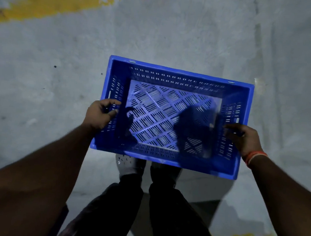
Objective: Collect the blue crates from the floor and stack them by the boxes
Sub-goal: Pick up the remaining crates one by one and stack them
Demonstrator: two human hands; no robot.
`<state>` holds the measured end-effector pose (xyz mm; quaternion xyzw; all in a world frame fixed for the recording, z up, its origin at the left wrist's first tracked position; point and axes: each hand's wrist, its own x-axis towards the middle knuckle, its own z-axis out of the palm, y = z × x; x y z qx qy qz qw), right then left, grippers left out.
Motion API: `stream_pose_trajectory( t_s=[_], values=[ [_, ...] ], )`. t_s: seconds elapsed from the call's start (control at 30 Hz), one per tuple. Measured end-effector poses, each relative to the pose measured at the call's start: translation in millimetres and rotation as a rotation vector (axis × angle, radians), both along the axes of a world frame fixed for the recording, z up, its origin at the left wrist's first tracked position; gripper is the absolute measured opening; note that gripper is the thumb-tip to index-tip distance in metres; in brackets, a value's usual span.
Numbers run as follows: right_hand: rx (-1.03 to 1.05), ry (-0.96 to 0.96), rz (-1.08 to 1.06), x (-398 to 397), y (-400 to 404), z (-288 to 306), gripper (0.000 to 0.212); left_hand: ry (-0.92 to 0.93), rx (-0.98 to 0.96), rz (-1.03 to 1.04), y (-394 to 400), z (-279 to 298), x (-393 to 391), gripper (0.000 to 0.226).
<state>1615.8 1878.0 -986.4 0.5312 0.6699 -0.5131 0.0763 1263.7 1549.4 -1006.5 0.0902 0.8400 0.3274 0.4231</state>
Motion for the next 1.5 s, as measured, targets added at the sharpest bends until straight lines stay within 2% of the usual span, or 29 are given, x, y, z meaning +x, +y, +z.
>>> stream_pose_trajectory(
  t_s=[0.13,0.4,0.53,0.7,0.9,1.13,1.5],
  values=[
    [0.0,0.027,-0.001,-2,-13,88,0.023,-0.017,0.039,-0.002,-23,86,-4,0.033],
    [0.082,0.06,0.045,-50,-46,283,0.025,0.074,0.1,0.061,-94,288,-3,0.032],
    [0.127,0.103,0.204,-95,-60,356,0.023,0.171,0.098,0.113,-136,372,-10,0.031],
    [0.208,0.145,0.379,-168,-87,416,0.023,0.34,0.019,0.2,-194,439,-30,0.032],
    [0.309,0.213,0.551,-264,-144,466,0.024,0.355,-0.031,0.34,-279,493,-55,0.027],
    [0.351,0.263,0.781,-389,-230,500,0.031,0.38,-0.04,0.62,-384,518,-84,0.021],
    [0.247,0.344,1.057,-618,-370,495,0.032,0.413,-0.168,0.933,-512,522,-161,0.023]
  ],
)
